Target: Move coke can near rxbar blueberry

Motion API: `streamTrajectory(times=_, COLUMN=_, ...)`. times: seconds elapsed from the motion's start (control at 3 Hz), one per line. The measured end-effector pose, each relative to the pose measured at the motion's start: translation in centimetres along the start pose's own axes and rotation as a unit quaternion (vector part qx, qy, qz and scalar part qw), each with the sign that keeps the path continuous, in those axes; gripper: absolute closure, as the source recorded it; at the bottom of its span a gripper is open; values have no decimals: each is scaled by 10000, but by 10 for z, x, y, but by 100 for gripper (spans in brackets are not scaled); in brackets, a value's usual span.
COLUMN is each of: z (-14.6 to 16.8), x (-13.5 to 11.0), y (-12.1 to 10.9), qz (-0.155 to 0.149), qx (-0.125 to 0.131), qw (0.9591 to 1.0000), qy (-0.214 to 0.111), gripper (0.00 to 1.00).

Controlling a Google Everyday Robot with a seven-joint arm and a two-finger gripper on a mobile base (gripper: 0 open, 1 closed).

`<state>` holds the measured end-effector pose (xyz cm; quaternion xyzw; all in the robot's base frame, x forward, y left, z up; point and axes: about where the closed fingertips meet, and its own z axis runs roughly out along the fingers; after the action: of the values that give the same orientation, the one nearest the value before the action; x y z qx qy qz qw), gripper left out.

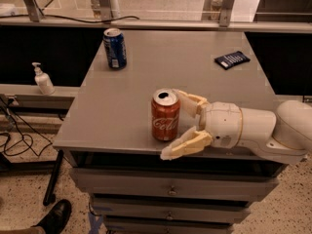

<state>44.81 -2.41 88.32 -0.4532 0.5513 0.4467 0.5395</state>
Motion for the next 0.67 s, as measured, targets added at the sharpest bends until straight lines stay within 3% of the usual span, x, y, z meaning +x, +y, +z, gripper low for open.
streamTrajectory(times=0.33, z=12, x=6, y=-7, qz=-99, qx=-42, qw=9999, qy=-117, gripper=0)
streamTrajectory(times=0.67, z=19, x=6, y=-18, qz=-287, qx=-12, qw=9994, qy=-189, gripper=19)
